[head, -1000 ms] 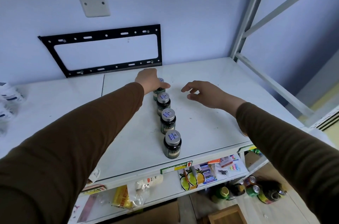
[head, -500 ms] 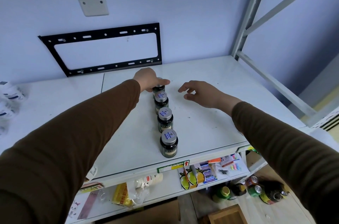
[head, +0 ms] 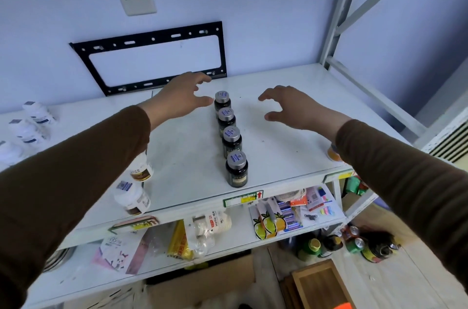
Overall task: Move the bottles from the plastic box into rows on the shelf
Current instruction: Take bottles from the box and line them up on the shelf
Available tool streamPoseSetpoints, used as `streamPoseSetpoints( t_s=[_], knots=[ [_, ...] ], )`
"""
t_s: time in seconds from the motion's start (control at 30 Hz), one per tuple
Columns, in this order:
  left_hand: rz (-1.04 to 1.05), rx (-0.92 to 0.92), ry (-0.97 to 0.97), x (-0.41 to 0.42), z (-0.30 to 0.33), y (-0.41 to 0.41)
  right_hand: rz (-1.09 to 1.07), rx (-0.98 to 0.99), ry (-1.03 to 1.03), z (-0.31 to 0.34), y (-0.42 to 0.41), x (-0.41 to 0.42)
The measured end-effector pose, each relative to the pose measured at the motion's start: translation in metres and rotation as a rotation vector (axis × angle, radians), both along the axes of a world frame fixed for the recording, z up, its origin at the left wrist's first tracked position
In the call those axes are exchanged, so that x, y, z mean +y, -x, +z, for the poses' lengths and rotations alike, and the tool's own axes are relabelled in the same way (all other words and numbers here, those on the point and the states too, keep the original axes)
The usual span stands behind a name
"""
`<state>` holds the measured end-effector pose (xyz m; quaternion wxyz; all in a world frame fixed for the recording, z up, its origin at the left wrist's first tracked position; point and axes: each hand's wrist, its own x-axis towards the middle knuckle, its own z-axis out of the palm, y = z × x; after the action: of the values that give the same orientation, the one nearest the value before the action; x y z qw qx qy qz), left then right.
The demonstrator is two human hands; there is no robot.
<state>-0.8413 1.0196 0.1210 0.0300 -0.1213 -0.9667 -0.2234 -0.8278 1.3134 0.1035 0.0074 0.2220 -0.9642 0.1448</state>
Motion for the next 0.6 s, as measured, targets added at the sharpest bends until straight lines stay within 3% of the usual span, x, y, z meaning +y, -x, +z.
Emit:
streamPoseSetpoints(
  t_s=[0.27,0.6],
  knots=[
    [-0.134,0.072,-0.034,0.017,0.01,-0.125,-0.048,0.03,0.045,0.003,-0.116,0.016],
    [-0.285,-0.044,-0.058,0.097,-0.043,-0.254,-0.177,-0.047,0.058,-0.037,-0.284,0.071]
  ],
)
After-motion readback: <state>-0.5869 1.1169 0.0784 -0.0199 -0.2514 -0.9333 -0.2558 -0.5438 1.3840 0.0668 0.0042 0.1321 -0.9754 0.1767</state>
